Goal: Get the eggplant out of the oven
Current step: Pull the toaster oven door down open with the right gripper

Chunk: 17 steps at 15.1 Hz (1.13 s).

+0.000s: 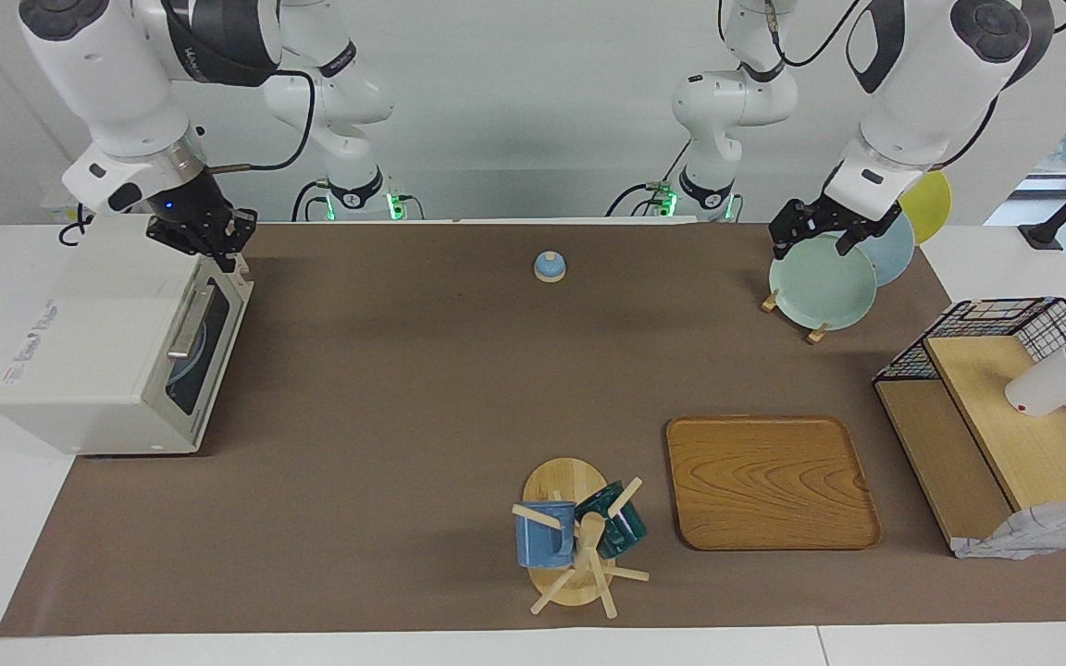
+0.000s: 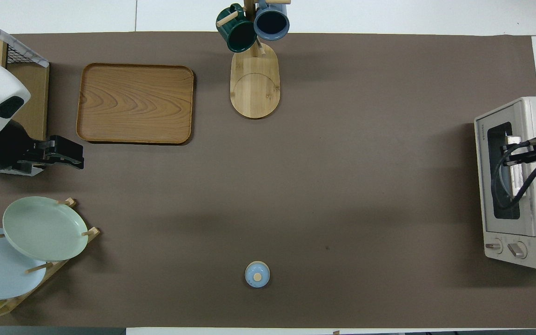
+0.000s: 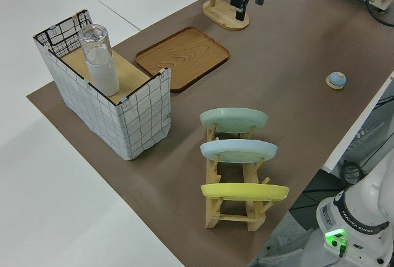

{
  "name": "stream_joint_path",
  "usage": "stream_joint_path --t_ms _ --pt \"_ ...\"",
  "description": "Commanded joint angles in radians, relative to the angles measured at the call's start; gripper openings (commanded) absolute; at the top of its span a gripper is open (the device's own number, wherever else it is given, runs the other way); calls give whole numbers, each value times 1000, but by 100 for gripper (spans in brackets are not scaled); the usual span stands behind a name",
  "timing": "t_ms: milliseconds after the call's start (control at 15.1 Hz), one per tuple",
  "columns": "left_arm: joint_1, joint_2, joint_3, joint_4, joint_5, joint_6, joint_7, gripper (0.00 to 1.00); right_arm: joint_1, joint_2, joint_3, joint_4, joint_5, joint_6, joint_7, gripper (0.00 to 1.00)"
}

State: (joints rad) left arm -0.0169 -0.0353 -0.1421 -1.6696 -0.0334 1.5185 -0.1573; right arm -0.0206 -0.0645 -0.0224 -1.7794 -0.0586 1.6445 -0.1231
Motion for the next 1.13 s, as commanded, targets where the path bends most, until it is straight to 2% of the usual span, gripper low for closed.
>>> stream_joint_path --t_ms 0,199,530,795,1060 --pt "20 -14 -13 -12 -8 9 5 100 -34 -78 7 -144 -49 101 7 0" --pt "20 -14 -13 -12 -7 9 5 100 -53 -74 7 -189 -107 144 6 0" --pt "20 -14 -11 -12 -8 9 5 100 -104 -63 7 -253 -107 251 -24 0" --pt "20 -14 -13 -12 -8 9 5 100 -110 -55 7 -259 -107 262 -24 0" --pt "20 -14 -11 -12 -8 9 5 100 -146 -54 7 -308 -107 330 -90 0"
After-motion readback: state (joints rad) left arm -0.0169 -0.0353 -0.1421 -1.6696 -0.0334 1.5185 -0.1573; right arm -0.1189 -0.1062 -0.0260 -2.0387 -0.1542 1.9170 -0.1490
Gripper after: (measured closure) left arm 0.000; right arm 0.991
